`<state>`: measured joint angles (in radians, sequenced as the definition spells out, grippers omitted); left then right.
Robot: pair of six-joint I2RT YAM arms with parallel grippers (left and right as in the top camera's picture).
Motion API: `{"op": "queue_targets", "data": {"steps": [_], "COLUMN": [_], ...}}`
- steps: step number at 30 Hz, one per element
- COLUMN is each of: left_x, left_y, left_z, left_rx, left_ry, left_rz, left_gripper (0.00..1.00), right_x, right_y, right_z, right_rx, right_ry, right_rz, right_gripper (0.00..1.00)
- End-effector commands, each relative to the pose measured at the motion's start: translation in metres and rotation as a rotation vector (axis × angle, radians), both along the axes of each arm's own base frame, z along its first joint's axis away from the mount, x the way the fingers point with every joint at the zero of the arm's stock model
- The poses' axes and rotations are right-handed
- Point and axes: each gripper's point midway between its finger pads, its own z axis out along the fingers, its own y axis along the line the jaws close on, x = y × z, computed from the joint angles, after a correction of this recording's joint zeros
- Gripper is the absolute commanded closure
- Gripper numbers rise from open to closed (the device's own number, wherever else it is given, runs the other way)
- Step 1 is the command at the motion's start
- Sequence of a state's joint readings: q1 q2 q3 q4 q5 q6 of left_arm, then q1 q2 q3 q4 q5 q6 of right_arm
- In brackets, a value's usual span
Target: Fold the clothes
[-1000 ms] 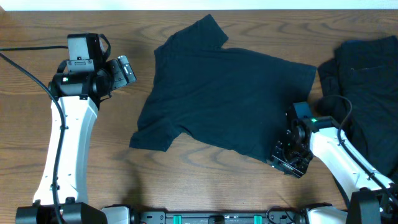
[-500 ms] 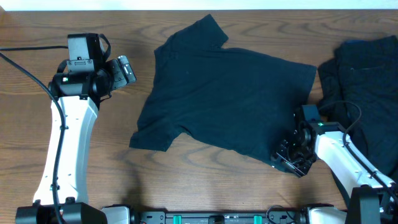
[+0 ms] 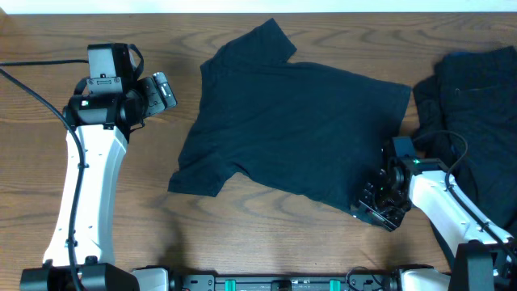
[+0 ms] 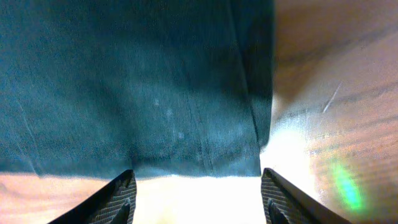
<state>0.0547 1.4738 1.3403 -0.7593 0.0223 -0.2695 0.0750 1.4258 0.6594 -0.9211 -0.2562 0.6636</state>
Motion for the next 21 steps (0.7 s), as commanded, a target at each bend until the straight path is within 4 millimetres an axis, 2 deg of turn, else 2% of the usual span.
{"op": "queue_targets", "data": {"steps": [1,5,10,14,16,19,21], "left_x": [0.001,0.001,0.000,-0.016,-0.032,-0.058,-0.067], "left_y": [0.000,0.000,0.000,-0.016,-0.021,-0.022,-0.023], "left_z": [-0.002,-0.002,-0.002,-0.013,-0.023,-0.038,-0.046], "left_rx": [0.001,0.001,-0.002,-0.078,-0.108,-0.128,-0.131], "left_ry": [0.006,0.006,0.010,0.091,0.169,0.287,0.325], "left_rz": [0.006,0.006,0.005,-0.040,-0.044,-0.016,-0.014], "left_gripper": [0.02,0.02,0.02,0.02,0.02,0.02,0.02], "right_x": [0.015,0.028,0.030,0.029,0.028,0.028,0.029], "right_y": [0.002,0.003,0.016,0.017,0.017,0.016,0.016], "right_z": [0.016,0.033,0.039,0.040,0.040,0.040,0.040], "right_rx": [0.034,0.038,0.117,0.127,0.128,0.130,0.130], "right_ry": [-0.045,-0.073,-0.092,-0.100,-0.099,-0.103,-0.109], "right_rz": [0.040,0.047,0.091,0.127,0.138,0.156,0.167], "right_gripper": [0.36,0.35,0.34,0.33,0.32,0.32,0.32]}}
